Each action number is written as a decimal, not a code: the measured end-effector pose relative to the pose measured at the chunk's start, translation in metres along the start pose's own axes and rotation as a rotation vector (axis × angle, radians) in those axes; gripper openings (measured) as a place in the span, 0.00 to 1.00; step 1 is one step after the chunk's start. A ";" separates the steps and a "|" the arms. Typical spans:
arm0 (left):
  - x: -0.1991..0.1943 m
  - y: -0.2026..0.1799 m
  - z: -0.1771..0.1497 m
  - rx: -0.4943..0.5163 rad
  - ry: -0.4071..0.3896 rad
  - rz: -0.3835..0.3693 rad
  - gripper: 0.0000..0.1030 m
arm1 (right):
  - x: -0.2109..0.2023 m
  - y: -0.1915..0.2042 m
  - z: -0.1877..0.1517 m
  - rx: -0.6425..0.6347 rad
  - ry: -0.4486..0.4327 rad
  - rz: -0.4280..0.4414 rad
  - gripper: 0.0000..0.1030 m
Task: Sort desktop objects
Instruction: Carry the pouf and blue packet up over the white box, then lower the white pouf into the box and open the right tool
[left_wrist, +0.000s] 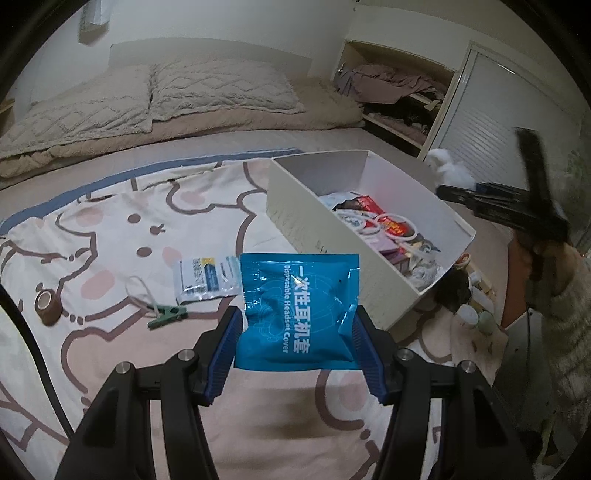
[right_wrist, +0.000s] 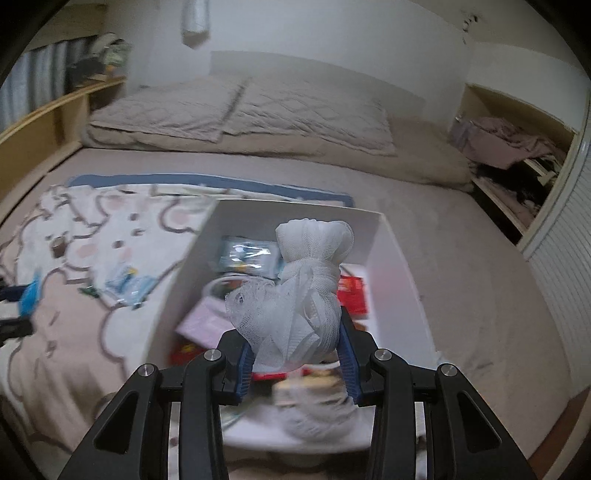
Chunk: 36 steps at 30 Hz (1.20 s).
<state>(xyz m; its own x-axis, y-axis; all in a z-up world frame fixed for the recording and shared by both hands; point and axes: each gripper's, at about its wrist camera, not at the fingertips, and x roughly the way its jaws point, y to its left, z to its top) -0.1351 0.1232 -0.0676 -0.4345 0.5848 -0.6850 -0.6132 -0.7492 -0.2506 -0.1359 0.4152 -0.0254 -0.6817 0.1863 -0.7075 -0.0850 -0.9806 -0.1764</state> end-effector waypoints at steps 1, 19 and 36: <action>0.000 -0.002 0.003 0.002 -0.002 0.001 0.58 | 0.007 -0.005 0.004 0.006 0.011 -0.009 0.39; 0.010 -0.009 0.079 -0.007 -0.074 0.067 0.58 | 0.111 -0.040 0.047 -0.003 0.214 -0.013 0.39; 0.085 -0.049 0.110 -0.002 -0.041 0.018 0.58 | 0.146 -0.056 0.027 -0.190 0.402 -0.114 0.39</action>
<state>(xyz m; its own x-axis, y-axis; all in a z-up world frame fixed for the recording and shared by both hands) -0.2148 0.2439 -0.0383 -0.4725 0.5835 -0.6606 -0.6039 -0.7602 -0.2395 -0.2497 0.4959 -0.1002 -0.3367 0.3374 -0.8791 0.0175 -0.9312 -0.3640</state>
